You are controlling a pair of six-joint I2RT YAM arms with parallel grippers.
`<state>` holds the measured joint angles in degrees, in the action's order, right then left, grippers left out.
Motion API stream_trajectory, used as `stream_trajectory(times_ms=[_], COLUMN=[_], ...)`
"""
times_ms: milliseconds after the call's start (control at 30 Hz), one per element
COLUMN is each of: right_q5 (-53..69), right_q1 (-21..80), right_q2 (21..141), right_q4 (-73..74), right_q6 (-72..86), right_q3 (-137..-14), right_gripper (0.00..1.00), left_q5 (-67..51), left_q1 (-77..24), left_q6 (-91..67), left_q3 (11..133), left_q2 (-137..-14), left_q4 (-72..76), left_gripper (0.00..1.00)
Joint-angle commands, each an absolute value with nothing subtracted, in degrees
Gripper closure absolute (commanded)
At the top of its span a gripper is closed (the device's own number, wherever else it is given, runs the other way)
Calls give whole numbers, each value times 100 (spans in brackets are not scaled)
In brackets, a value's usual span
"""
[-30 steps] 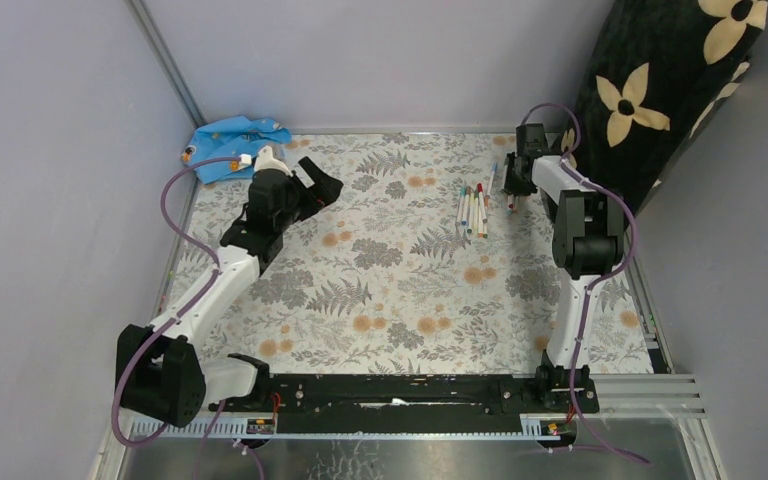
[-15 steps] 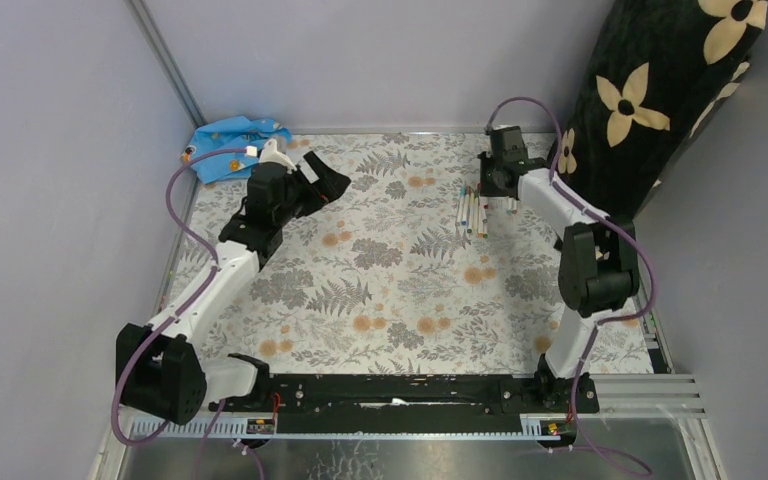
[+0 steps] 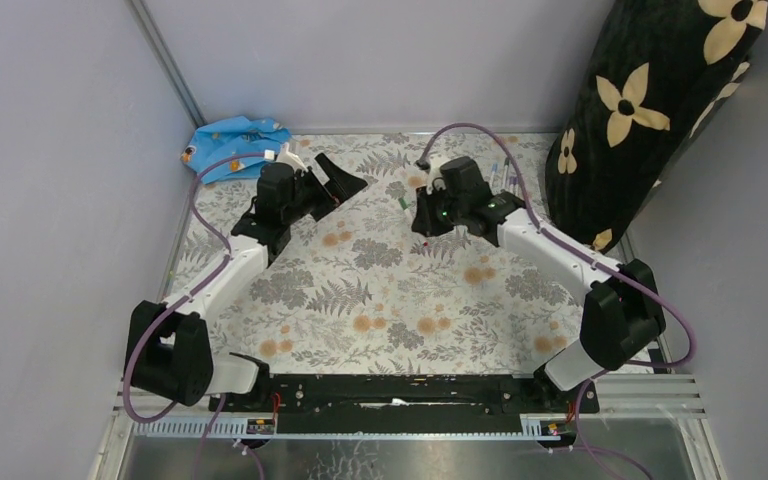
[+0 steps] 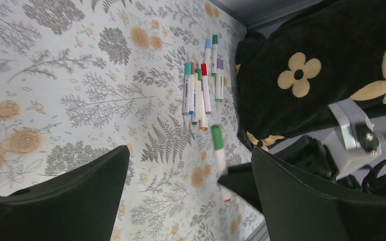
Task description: Open the pen caps
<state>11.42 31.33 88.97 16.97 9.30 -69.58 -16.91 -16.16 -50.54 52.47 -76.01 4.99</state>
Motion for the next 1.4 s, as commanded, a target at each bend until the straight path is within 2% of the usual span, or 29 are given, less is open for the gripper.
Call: stream_trajectory(times_ms=[0,300,700,800,1100,1367], right_q5=[1310,968,547,543,605,614], right_q1=[3761,4533,4622,4622,4621,4621], right_q2=[8912,9415,9510,9571,9699,9684], right_q4=[1467,1232,1092,1090,997,924], right_q6=[1143,1343,1340,1331,1371,1399], right_q3=[-7147,-7601,-7900,-7956,-7954,-7803], right_gripper=[100,100,100,100,100,100], left_q5=[-2128,-2351,-2348,-2383,-2401,-2270], left_q1=[-1719,-1815,-1819,-1819,-1819,-1817], left_q6=[-5480,-5616,-5599,-5702,-5899,-5941], left_q3=[5103,5105,4869,4786,4755,4703], left_q2=[-7773,-8099,-8000,-7982,-7923,-7869], left_q4=[1184,1168,951,1079,1128,1092], left_gripper=[2,3,6,11,34,42])
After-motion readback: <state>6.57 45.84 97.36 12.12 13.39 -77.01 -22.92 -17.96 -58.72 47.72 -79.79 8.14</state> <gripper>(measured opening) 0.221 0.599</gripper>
